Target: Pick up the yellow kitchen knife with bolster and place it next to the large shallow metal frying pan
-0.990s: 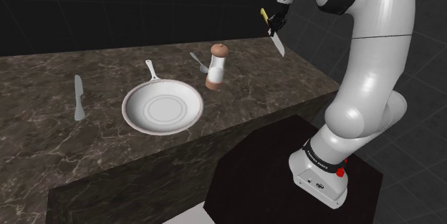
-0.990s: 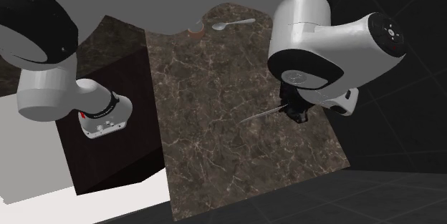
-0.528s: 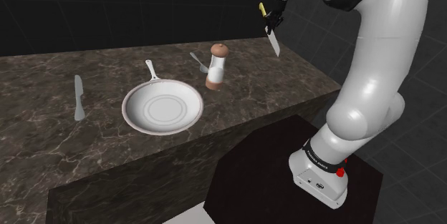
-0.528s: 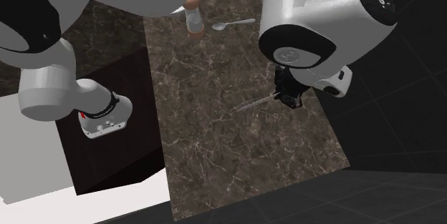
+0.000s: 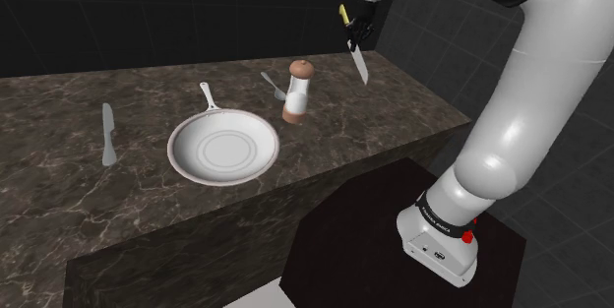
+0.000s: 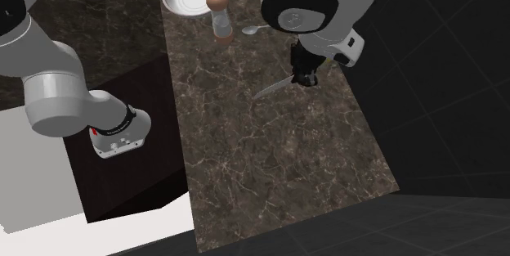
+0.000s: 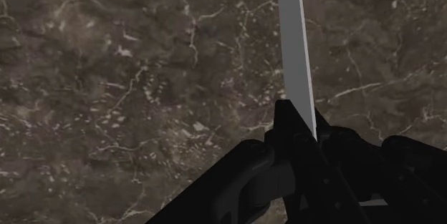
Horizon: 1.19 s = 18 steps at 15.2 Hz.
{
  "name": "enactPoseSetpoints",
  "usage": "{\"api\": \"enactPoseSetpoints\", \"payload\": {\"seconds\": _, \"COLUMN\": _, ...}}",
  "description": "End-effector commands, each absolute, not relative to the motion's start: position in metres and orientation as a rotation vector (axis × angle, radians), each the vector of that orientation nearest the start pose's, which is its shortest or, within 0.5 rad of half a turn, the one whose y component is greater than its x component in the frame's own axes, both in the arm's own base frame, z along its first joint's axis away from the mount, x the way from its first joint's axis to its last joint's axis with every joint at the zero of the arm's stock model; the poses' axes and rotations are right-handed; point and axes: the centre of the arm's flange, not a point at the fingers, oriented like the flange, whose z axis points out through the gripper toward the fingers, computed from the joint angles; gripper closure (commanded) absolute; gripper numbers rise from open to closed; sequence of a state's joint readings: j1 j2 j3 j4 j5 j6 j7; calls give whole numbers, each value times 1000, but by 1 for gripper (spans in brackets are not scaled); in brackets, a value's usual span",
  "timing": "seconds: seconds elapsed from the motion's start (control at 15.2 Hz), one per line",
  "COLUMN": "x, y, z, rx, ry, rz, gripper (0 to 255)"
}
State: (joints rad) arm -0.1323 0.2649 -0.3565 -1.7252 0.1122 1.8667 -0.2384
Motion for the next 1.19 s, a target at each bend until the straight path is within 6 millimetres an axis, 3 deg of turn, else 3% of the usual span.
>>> {"api": "enactPoseSetpoints", "payload": {"seconds": 0.0, "x": 560, "y": -244, "z": 431, "rx": -3057, "ry": 437, "rz": 145, "gripper": 255}}
{"api": "enactPoseSetpoints", "payload": {"seconds": 0.99, "x": 570, "y": -46, "z": 433, "rx": -3057, "ry": 437, "rz": 145, "gripper": 255}}
{"api": "enactPoseSetpoints", "payload": {"seconds": 1.12, "x": 571, "y": -37, "z": 427, "rx": -3057, "ry": 437, "rz": 145, "gripper": 255}}
